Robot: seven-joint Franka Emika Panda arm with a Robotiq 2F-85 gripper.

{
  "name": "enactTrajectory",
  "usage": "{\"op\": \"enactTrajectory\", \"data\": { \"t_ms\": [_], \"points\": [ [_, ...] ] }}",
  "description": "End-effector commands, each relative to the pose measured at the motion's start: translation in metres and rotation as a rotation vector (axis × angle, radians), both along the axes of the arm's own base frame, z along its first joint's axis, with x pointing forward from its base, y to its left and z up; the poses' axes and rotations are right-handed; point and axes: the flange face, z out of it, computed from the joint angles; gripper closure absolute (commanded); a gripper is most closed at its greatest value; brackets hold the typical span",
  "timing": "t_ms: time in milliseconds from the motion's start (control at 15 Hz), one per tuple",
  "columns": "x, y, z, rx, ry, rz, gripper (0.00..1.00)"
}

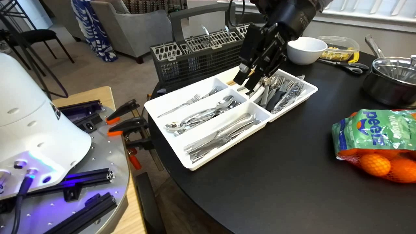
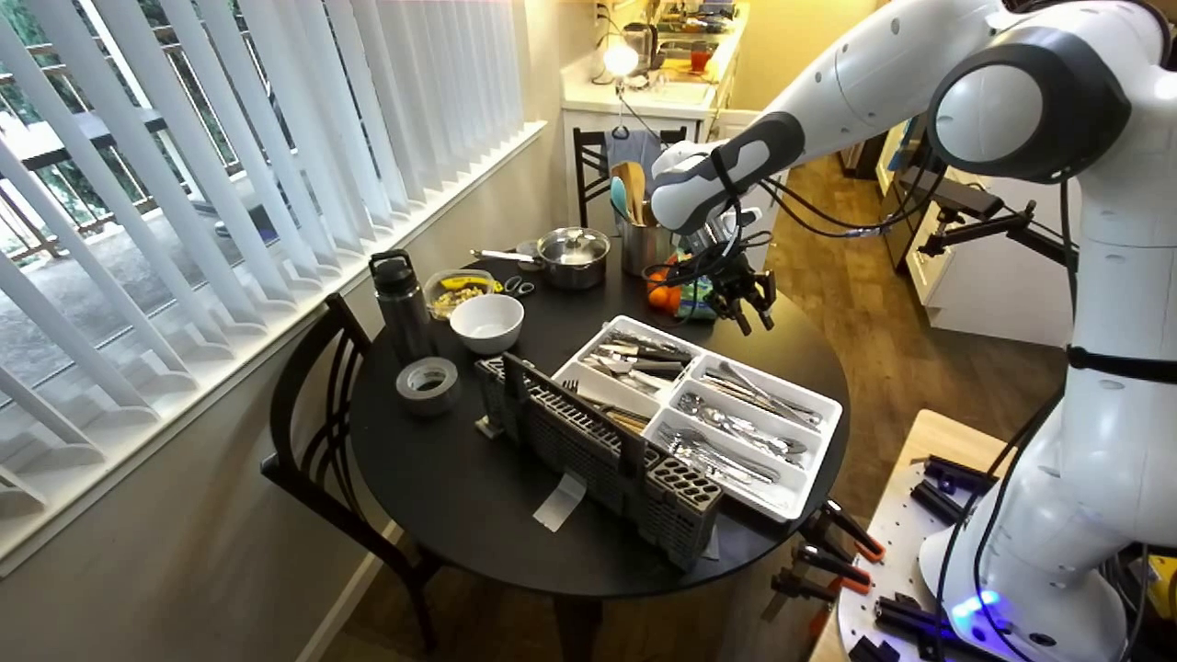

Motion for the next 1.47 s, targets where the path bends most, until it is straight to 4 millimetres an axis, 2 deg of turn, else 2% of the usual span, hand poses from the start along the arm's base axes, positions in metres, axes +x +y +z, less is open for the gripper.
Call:
{"op": "enactTrajectory", "data": {
  "t_ms": [0,200,333,467,667,800,1000,1267,1400],
  "points": [
    [0.006,0.001,0.018,-0.075,-0.046,0.016,0.24],
    [0.012,0.008,0.049,-0.107,-0.14,0.061,0.03],
    [0.011,0.026,0.079,-0.079,-0.235,0.102,0.0],
    [0.004,0.055,0.111,-0.041,-0.328,0.142,0.0],
    [-0.015,0.099,0.141,-0.025,-0.451,0.236,0.0],
    [-0.03,0.126,0.154,-0.068,-0.538,0.307,0.0],
    [-0.051,0.155,0.164,-0.129,-0.637,0.441,0.0],
    [-0.066,0.187,0.165,-0.171,-0.814,0.566,0.0],
    [-0.068,0.206,0.162,-0.16,-0.936,0.521,0.0]
  ]
}}
